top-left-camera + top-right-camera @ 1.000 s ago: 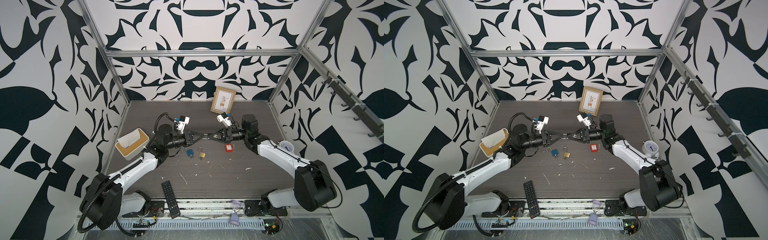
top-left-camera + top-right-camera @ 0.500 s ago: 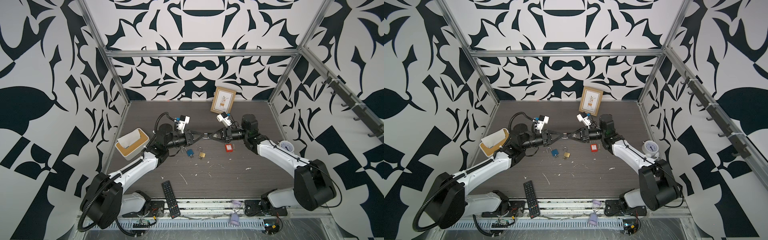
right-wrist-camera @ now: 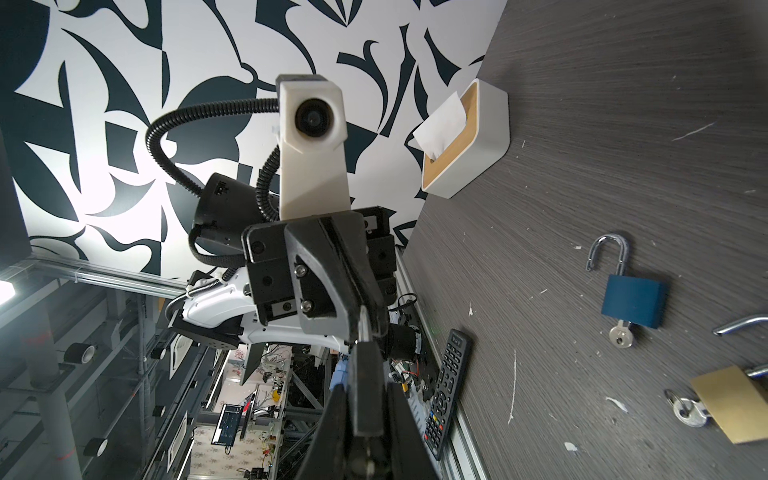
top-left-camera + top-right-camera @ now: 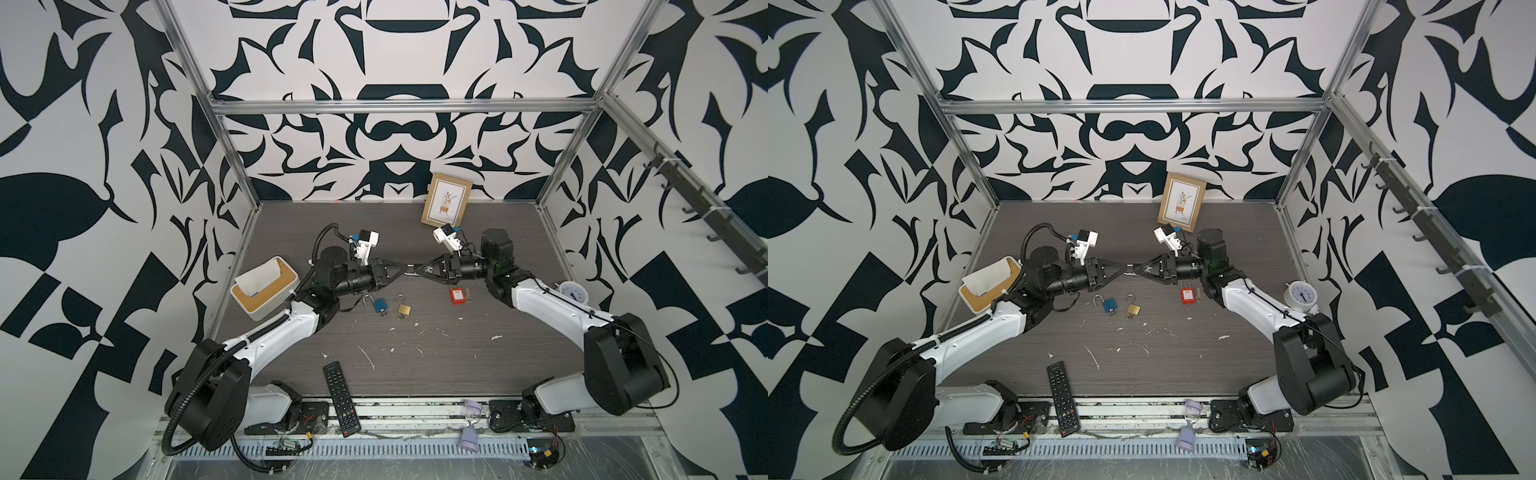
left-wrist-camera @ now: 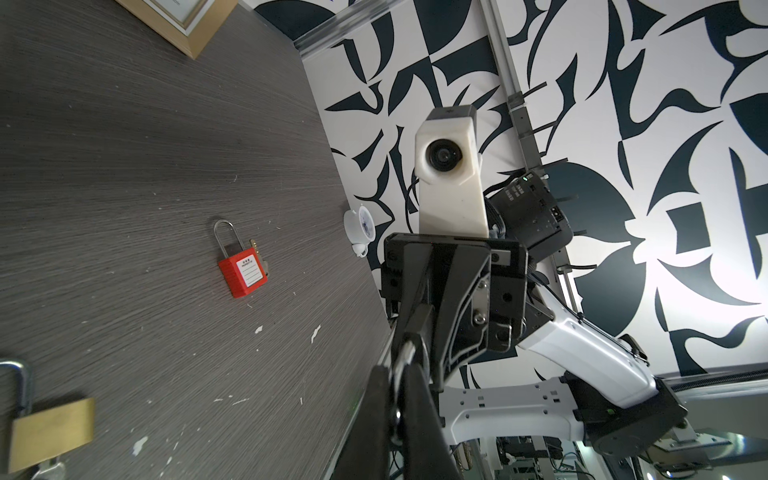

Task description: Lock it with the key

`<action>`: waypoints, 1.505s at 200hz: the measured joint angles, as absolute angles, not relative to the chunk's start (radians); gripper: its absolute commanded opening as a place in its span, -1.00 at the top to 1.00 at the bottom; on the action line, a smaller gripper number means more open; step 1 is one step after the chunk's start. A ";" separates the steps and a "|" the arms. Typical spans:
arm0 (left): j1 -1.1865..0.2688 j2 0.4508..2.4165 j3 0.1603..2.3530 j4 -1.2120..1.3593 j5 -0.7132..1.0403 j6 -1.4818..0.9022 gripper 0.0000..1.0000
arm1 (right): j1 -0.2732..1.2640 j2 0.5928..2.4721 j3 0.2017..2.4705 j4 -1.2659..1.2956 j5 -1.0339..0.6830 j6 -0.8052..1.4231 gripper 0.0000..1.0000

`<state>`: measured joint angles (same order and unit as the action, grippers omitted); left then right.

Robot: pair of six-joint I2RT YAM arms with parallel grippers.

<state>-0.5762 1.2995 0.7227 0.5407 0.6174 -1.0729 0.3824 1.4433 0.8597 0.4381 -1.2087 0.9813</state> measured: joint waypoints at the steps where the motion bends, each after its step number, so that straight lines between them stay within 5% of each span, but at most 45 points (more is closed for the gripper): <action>1: -0.576 1.299 0.723 0.541 0.617 -1.073 1.00 | 0.382 1.443 0.860 0.439 -1.208 0.982 1.00; 116: -0.584 1.330 0.750 0.542 0.565 -1.031 1.00 | 0.405 1.502 0.875 0.562 -1.180 1.075 1.00; 170: -0.584 1.340 0.750 0.533 0.572 -1.015 1.00 | 0.405 1.466 0.884 0.413 -1.141 0.980 1.00; 248: -0.588 1.352 0.749 0.562 0.593 -1.032 0.60 | 0.411 1.459 0.883 0.406 -1.138 0.964 1.00; 301: -0.588 1.352 0.746 0.605 0.616 -1.065 0.93 | 0.413 1.459 0.881 0.423 -1.178 0.960 1.00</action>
<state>-0.5884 1.3518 0.7460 0.6048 0.6159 -1.0645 0.4126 1.4593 0.8814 0.4232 -1.1778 0.9604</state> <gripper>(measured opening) 0.104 0.148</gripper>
